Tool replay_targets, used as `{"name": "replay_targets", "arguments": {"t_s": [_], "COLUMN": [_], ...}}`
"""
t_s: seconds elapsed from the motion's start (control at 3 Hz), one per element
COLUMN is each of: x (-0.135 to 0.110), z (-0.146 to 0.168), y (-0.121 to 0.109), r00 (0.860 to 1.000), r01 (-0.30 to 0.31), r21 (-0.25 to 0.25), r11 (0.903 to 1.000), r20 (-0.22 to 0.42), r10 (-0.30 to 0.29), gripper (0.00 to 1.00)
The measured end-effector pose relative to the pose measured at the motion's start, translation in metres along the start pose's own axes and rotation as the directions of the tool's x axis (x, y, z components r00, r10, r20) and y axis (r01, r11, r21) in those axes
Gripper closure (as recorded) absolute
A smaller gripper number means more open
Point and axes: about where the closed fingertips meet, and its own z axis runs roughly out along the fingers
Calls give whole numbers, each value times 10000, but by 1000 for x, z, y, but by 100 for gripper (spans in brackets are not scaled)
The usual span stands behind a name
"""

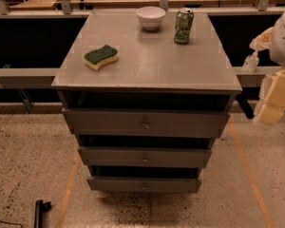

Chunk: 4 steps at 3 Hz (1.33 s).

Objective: Move green can near sponge

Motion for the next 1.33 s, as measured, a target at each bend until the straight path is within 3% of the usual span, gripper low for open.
{"name": "replay_targets", "arguments": {"t_s": [0.33, 0.67, 1.0, 1.33], "x": [0, -5, -12, -30], "z": [0, 2, 19, 42], "y": [0, -7, -41, -96], "r00": [10000, 9988, 9790, 9191], "r01": [0, -162, -724, -1327], "r21": [2, 182, 395, 495], "r11": [10000, 9997, 9966, 9899], "r20": [2, 463, 1938, 3801], "r10": [0, 154, 634, 1042], "gripper": [0, 0, 0, 0]}}
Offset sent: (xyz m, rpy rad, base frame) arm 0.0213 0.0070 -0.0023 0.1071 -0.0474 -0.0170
